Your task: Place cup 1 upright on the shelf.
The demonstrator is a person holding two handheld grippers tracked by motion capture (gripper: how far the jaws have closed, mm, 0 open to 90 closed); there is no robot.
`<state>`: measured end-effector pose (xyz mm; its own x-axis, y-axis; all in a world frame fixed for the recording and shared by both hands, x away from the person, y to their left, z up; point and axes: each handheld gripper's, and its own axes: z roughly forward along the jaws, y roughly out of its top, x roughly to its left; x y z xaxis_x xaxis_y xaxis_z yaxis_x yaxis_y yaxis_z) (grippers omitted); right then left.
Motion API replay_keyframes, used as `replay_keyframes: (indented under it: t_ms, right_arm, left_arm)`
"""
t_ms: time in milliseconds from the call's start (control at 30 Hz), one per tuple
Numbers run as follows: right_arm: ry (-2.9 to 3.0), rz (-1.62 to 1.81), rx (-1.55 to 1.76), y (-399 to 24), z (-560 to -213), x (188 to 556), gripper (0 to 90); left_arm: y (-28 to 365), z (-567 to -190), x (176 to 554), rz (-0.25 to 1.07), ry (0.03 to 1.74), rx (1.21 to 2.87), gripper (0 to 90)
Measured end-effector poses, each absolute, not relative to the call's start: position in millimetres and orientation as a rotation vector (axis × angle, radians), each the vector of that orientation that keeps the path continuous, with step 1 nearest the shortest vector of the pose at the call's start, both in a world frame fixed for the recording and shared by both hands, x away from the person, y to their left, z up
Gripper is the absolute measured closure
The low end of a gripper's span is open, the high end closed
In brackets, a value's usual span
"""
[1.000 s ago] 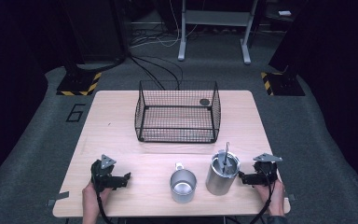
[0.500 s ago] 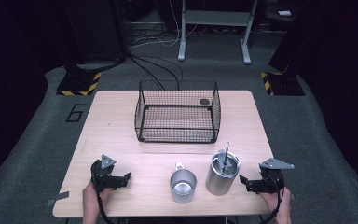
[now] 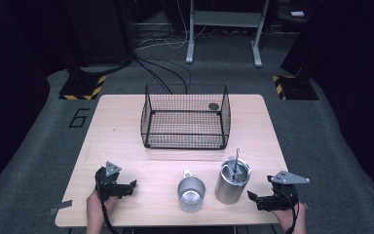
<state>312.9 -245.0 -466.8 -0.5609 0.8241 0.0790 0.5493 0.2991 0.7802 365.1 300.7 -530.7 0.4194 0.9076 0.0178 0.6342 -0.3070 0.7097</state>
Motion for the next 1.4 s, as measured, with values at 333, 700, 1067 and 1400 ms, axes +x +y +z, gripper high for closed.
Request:
replay_keyframes:
  t_ms: [333,700,1067,1400]
  right_arm:
    - [2.282,1.208,1.155,-232,-454,301,0.5]
    - [2.28,1.292,1.06,-208,-443,303,0.0]
    - [2.227,1.349,1.032,-191,-438,315,0.0]
    - [2.215,1.365,1.031,-176,-440,326,0.0]
  left_arm:
    - [300,-531,365,0.563,1.303,2.045,0.5]
    - [300,-531,365,0.562,1.303,2.048,0.5]
    - [300,-531,365,0.562,1.305,2.044,0.5]
    - [300,-531,365,0.56,1.304,2.044,0.5]
